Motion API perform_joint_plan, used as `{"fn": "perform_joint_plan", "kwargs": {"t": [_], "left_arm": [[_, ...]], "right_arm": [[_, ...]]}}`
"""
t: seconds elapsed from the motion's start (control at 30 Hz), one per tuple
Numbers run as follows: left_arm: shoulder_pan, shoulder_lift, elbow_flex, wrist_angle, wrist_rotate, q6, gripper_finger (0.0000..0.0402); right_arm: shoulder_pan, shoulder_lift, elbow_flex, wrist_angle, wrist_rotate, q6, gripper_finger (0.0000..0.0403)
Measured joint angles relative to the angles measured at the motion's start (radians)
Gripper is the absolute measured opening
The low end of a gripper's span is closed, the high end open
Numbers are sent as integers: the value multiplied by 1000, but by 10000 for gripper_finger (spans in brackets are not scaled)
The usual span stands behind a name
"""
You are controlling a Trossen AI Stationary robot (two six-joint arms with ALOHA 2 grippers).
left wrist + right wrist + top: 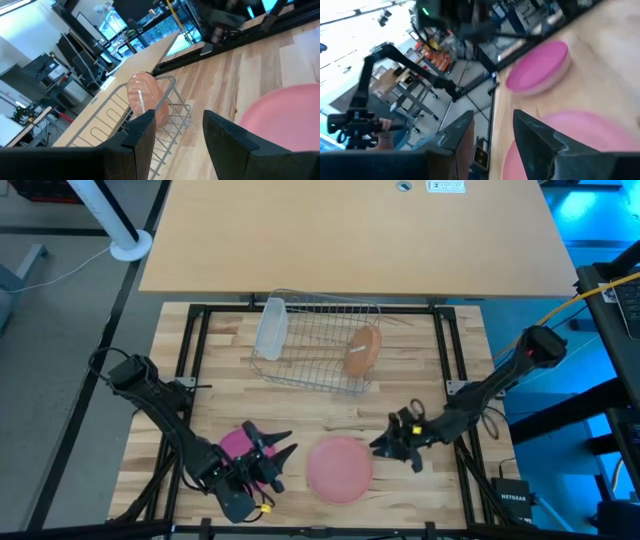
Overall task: Sort dishes
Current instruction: Put the light pink plate into the dish rack
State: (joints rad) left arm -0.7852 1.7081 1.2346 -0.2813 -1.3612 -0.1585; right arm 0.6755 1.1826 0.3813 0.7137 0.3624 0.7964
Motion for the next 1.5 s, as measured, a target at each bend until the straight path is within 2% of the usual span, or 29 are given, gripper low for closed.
{"fn": "perform_joint_plan", "kwargs": {"t": [0.1, 0.2, 0.33, 0.43, 0.57, 0.67, 0.77, 0.83, 0.93, 1.03, 1.17, 1.3, 1.5], "left_arm": [[12, 0, 0, 0, 19, -3, 155], [25, 0, 0, 0, 49, -27, 155], [43, 0, 0, 0, 81, -106, 155], [54, 0, 0, 0, 98, -140, 155], [61, 0, 0, 0, 105, -144, 155], [63, 0, 0, 0, 105, -144, 155], [66, 0, 0, 0, 105, -144, 155], [66, 0, 0, 0, 105, -143, 155], [66, 0, 0, 0, 105, -145, 155], [66, 0, 0, 0, 106, -153, 155], [66, 0, 0, 0, 106, -153, 155], [66, 0, 0, 0, 105, -155, 155], [66, 0, 0, 0, 106, -156, 155]], "right_arm": [[-1, 106, 0, 40, -110, 96, 140], [1, 192, 27, 42, -251, 97, 140], [34, 281, 112, 10, -367, -81, 140], [62, 316, 209, -134, -405, -286, 140], [87, 339, 368, -502, -360, -483, 140], [84, 363, 483, -818, -266, -538, 140], [81, 404, 553, -993, -190, -551, 140], [75, 435, 574, -1012, -188, -578, 140], [77, 485, 595, -1012, -261, -602, 140], [78, 526, 611, -1008, -286, -616, 140], [77, 572, 622, -1001, -276, -617, 140], [77, 595, 623, -1002, -216, -617, 140], [77, 596, 623, -997, -216, -617, 140]]}}
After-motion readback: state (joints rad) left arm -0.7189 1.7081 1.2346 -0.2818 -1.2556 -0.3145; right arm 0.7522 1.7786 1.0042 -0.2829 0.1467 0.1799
